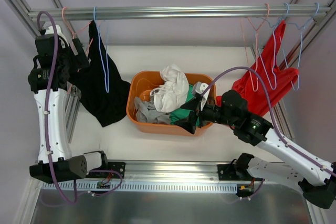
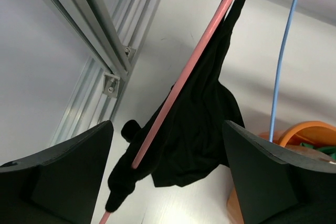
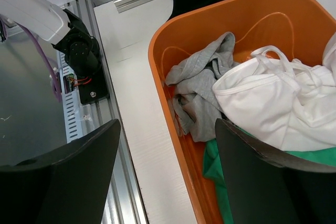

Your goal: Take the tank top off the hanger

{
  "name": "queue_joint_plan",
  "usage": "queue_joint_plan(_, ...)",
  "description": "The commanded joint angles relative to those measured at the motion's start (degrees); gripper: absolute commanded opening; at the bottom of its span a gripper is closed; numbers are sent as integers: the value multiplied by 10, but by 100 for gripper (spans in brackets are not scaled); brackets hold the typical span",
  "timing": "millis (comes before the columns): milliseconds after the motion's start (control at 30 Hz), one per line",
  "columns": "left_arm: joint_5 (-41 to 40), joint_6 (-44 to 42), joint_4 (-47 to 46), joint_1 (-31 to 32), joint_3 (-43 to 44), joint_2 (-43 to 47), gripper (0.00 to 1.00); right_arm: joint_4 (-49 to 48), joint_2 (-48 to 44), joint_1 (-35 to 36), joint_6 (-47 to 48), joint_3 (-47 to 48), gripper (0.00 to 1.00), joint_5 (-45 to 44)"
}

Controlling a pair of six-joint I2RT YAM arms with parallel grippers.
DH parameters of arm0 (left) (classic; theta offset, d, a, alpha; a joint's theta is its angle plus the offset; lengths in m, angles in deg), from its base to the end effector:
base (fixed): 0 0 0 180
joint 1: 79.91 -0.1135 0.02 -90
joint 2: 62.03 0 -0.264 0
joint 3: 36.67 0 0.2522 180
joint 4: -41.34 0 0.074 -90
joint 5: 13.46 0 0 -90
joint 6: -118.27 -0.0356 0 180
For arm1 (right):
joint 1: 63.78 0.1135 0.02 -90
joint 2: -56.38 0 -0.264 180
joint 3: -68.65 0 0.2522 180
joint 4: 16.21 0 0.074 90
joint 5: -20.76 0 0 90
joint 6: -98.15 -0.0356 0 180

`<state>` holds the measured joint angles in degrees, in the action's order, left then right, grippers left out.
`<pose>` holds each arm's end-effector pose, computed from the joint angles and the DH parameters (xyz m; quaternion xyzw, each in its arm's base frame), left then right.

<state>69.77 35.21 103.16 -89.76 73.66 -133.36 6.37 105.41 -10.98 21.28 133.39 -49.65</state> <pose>0.2281 0.0439 0.4799 -0.1537 0.8179 0.0632 0.5509 0.1093 0.1637 0.3683 -0.4959 0.5572 0.3416 0.5718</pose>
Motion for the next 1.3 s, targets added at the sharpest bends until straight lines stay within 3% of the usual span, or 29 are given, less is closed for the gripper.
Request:
queue_joint_plan(0, 10, 6, -109, -4, -62, 38, 85, -31, -7, 5, 10, -1, 77, 21)
queue_joint_plan(133, 7, 4, -134, -4, -80, 39, 74, -33, -10, 6, 10, -5, 77, 22)
queue_joint_plan(300, 31, 4, -145, -5, -75, 45, 47, -40, -10, 9, 9, -13, 77, 16)
queue_joint_plan(600, 58, 4, -150, -5, -67, 30, 32, -50, -14, 13, 4, -26, 77, 14)
queue_joint_plan(867, 67, 14, -150, -4, -64, 30, 8, -52, -21, 13, 5, -31, 77, 13)
queue_joint_plan(1000, 84, 16, -150, -4, -59, 28, 0, -59, -27, 13, 5, -36, 78, 15)
queue_joint_plan(1267, 113, 13, -150, -4, -28, 47, 0, -68, -30, 13, 1, -39, 78, 18)
